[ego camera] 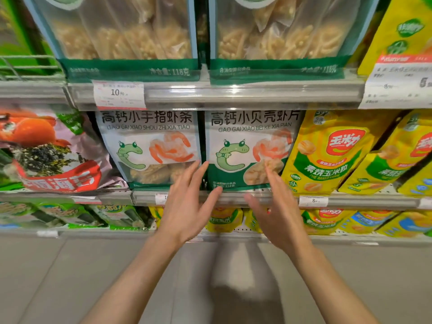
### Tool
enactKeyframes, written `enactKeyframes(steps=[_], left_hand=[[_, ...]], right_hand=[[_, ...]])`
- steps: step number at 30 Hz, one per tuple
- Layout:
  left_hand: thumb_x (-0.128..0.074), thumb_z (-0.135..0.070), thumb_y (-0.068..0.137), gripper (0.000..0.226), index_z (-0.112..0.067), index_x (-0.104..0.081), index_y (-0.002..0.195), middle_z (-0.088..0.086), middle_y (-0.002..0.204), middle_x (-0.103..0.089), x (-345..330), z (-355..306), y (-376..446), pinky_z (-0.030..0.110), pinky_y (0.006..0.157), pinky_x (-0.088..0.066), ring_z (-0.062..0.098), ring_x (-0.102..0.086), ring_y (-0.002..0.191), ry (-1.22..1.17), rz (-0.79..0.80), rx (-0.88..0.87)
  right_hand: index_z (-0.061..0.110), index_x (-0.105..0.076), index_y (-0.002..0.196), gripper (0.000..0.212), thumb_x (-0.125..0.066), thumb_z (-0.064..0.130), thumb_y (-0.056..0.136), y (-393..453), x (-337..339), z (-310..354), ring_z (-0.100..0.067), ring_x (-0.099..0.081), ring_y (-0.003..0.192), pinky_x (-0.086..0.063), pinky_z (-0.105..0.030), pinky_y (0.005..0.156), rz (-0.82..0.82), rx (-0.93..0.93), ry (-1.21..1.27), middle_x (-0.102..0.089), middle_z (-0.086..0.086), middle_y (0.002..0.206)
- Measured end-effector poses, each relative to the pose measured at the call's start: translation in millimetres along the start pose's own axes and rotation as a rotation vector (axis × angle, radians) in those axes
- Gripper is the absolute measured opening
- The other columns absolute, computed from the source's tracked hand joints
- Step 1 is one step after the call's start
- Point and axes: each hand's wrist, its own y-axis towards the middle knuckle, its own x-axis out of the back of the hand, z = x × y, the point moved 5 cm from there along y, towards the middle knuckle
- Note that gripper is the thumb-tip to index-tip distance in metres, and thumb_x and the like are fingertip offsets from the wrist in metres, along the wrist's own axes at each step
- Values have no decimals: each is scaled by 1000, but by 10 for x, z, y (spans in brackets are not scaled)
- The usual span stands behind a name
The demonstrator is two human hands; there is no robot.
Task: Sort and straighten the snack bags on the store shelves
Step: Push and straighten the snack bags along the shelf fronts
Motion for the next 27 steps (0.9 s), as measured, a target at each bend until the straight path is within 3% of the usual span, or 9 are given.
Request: enactKeyframes(steps=[4, 7, 9, 12, 15, 19, 22, 25, 27], left_hand=[[-45, -63, 97, 68, -24, -43, 153, -6, 154, -46, 547, -338, -287, 27, 119, -27, 12, -37, 144, -82, 94, 106], [-56, -57, 98, 60, -28, -45, 150, -9, 147, -50, 1029, -669, -471, 31, 119, -33, 11, -44, 138, -151, 176, 246], [-54, -63, 96, 62, -32, -46, 149, -12, 144, -51, 1394, -925, -551, 33, 115, -39, 11, -47, 135, -196, 197, 339], [-55, -63, 92, 61, -32, -49, 145, -13, 141, -53, 1974, -1393, -633, 7, 97, -42, 8, -52, 128, -291, 164, 437], [-60, -49, 96, 54, -32, -49, 145, -13, 138, -54, 2489, -1773, -597, 23, 101, -47, 3, -53, 123, -347, 106, 472], [-62, -45, 97, 50, -33, -51, 144, -12, 137, -56, 3017, -1959, -416, 37, 108, -48, 7, -56, 123, -402, 57, 467], [-61, -45, 97, 40, -43, -51, 136, -20, 133, -55, 3366, -1939, -186, 37, 108, -48, 8, -56, 124, -412, 42, 409], [-61, -42, 99, 46, -32, -51, 143, -15, 136, -55, 3641, -1720, 28, 33, 107, -46, 8, -55, 124, -376, 12, 417], [-60, -41, 99, 47, -28, -51, 144, -9, 138, -57, 3778, -1513, 169, 37, 107, -47, 12, -56, 124, -355, -25, 422]], right_hand=[[19, -45, 151, 91, -52, 74, 80, -271, 515, 347, -16, -50, 135, -40, -31, 110, 87, -215, 169, -55, 5, 144], [24, -49, 147, 84, -62, 68, 78, -462, 1086, 722, -5, -49, 128, -37, -23, 107, 128, -331, 305, -52, 13, 135], [22, -48, 148, 83, -60, 68, 81, -524, 1496, 1003, -11, -49, 132, -36, -26, 110, 175, -366, 301, -54, 6, 140], [20, -48, 149, 85, -50, 73, 82, -578, 2074, 1479, -15, -44, 139, -28, -23, 112, 227, -345, 261, -52, 3, 145], [20, -50, 148, 78, -54, 66, 85, -512, 2549, 1892, -12, -44, 138, -27, -22, 111, 225, -357, 256, -52, 10, 141], [20, -53, 145, 75, -53, 66, 86, -349, 2895, 2391, -16, -49, 134, -32, -24, 106, 187, -325, 226, -56, 3, 141], [26, -56, 141, 66, -53, 67, 88, -188, 2959, 2686, -13, -51, 131, -35, -25, 106, 142, -318, 234, -58, 9, 136], [31, -59, 137, 64, -48, 74, 91, -36, 2848, 2870, -12, -53, 130, -43, -36, 109, 125, -280, 182, -61, 10, 135], [22, -59, 137, 70, -47, 73, 92, 86, 2735, 2984, -19, -56, 127, -45, -37, 106, 91, -285, 157, -64, 2, 133]])
